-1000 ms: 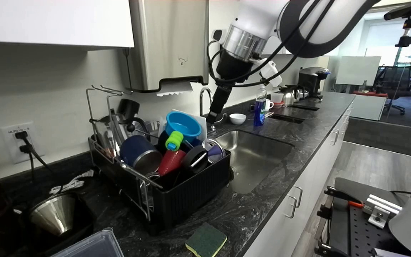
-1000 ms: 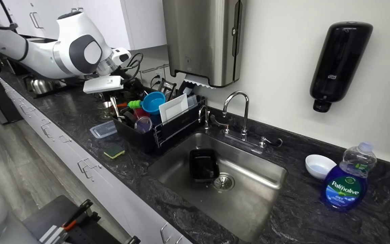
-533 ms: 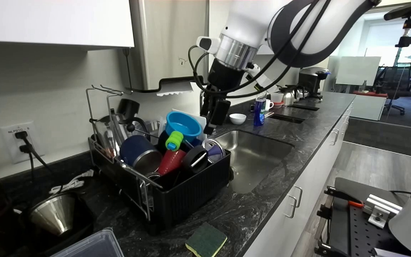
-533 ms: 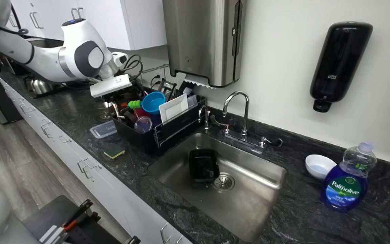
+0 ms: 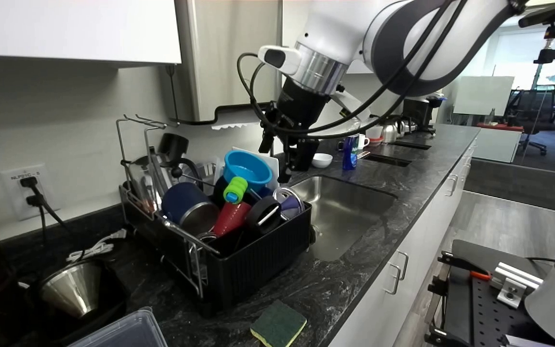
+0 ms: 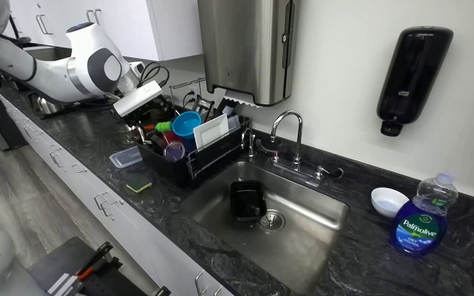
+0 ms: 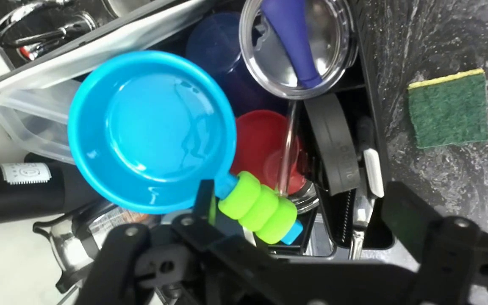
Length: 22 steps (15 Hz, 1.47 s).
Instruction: Pick up the light blue object and put it in the sink
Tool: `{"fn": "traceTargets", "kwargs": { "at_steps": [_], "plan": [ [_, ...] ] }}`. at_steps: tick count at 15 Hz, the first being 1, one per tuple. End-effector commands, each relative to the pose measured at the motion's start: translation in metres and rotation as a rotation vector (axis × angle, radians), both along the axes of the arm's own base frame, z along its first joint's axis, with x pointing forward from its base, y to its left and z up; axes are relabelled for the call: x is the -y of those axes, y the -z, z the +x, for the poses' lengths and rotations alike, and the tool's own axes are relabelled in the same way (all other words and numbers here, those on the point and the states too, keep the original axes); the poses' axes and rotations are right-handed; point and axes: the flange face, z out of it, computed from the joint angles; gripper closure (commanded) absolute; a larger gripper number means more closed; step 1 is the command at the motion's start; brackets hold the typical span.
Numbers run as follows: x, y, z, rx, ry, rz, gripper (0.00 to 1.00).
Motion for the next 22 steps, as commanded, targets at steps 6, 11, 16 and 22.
{"fn": "traceTargets", "kwargs": {
  "at_steps": [6, 11, 16, 22],
  "plan": [
    [-0.001, -0.002, 0.001, 0.016, 0.004, 0.000, 0.00],
    [-0.013, -0.001, 0.005, 0.025, -0.068, -0.004, 0.00],
    [-0.045, 0.004, 0.006, 0.068, -0.251, -0.034, 0.00],
    [-0.063, 0.020, 0.013, 0.142, -0.519, -0.068, 0.00]
  ]
}}
